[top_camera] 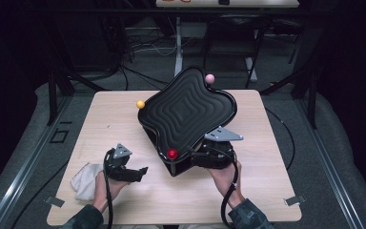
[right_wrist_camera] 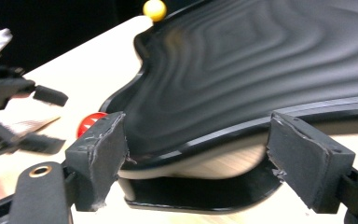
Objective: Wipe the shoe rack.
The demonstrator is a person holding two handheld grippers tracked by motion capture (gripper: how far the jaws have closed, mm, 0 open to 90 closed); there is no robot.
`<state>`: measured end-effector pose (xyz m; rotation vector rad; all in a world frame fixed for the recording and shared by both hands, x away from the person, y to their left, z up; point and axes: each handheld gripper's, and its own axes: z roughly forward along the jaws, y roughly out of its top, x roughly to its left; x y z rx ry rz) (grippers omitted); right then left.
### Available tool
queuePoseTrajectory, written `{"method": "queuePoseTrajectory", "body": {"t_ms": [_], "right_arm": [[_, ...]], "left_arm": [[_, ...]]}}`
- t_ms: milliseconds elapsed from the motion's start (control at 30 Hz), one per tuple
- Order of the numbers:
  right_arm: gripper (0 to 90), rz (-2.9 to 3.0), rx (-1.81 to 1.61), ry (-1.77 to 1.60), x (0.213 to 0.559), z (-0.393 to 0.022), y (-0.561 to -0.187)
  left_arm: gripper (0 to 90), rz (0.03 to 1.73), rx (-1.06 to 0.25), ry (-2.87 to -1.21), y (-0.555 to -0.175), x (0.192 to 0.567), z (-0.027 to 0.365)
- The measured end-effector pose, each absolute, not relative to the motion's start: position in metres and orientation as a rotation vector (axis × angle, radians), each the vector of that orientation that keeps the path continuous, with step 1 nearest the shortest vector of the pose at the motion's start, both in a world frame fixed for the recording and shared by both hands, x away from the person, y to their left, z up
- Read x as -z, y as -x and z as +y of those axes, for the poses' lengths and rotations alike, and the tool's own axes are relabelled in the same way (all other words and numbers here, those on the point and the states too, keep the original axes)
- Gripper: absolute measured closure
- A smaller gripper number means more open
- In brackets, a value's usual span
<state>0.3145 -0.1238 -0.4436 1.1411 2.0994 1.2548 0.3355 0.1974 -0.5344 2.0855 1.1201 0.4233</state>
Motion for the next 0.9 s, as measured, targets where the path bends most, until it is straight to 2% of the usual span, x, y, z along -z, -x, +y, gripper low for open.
{"method": "queuePoseTrajectory", "body": {"t_ms": [167, 333, 467, 633, 900], "right_arm": [[22.5, 2.182, -1.241, -1.082, 0.445, -0.098, -0.318], [39.9, 2.310, -1.221, -1.081, 0.455, -0.069, -0.329], [59.2, 2.360, -1.218, -1.042, 0.461, -0.059, -0.331], [60.0, 2.367, -1.199, -1.008, 0.461, -0.059, -0.328], [59.8, 2.355, -1.145, -1.003, 0.460, -0.087, -0.315]], "left_arm": [[7.6, 1.187, -0.442, -2.015, -0.342, 0.529, 0.210], [7.7, 1.239, -0.450, -1.961, -0.345, 0.526, 0.219], [8.3, 1.250, -0.456, -1.937, -0.348, 0.524, 0.224], [8.7, 1.260, -0.460, -1.924, -0.353, 0.520, 0.226], [9.1, 1.240, -0.472, -1.917, -0.365, 0.509, 0.219]]}}
